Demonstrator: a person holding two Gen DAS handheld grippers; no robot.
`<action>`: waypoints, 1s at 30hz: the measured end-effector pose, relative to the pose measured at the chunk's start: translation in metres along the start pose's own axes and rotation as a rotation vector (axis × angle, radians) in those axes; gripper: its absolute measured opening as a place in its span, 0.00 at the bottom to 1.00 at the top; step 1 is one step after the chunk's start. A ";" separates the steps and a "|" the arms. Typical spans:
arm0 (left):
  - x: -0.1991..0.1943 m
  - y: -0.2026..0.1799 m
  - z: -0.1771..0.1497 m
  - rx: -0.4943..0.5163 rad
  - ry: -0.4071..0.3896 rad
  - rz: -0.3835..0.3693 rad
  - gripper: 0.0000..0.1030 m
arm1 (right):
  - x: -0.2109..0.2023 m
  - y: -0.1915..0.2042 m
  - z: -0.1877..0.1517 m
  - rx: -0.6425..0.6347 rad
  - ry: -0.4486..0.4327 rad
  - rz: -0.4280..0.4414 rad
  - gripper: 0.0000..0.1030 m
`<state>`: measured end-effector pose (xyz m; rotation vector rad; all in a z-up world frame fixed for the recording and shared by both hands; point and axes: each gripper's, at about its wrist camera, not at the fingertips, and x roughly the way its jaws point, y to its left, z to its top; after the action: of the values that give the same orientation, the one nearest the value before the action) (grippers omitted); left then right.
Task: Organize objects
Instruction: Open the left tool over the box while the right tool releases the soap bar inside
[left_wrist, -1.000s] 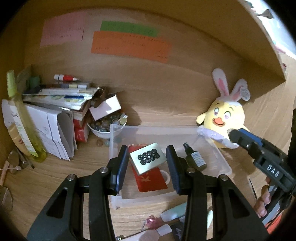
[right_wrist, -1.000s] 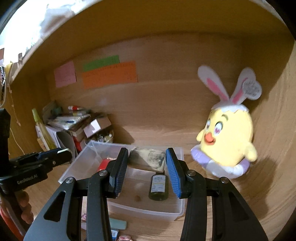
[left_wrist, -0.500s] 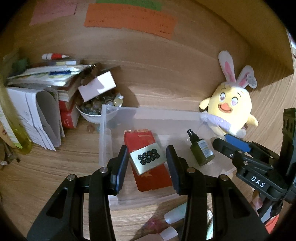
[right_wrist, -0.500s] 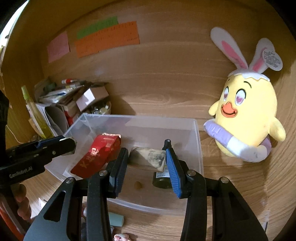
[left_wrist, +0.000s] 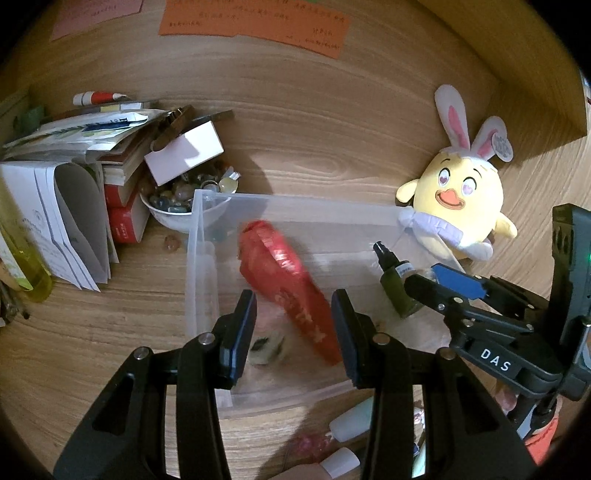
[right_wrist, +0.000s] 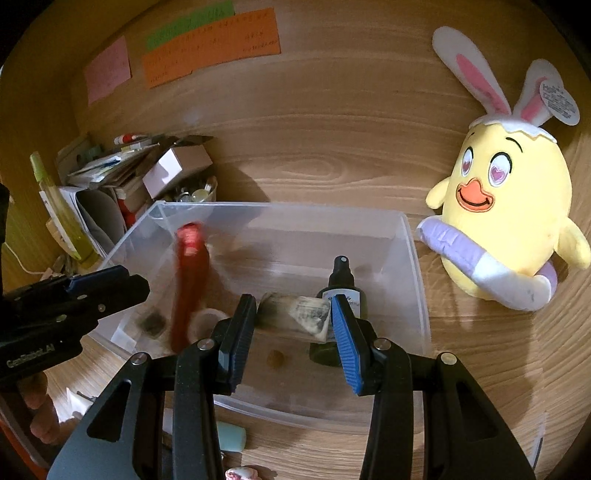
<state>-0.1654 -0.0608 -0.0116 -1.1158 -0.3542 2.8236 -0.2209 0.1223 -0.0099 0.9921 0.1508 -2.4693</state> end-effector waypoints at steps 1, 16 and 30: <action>0.000 -0.001 0.000 0.002 -0.001 0.004 0.40 | 0.001 0.000 0.000 -0.002 0.003 -0.001 0.38; -0.011 -0.002 0.001 0.022 -0.025 0.004 0.57 | 0.009 0.011 -0.004 -0.058 0.037 -0.020 0.47; -0.059 -0.011 -0.013 0.072 -0.087 0.053 0.78 | -0.043 0.010 -0.004 -0.034 -0.079 0.001 0.76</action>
<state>-0.1138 -0.0575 0.0211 -1.0057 -0.2300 2.9123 -0.1869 0.1306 0.0170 0.8793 0.1665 -2.4923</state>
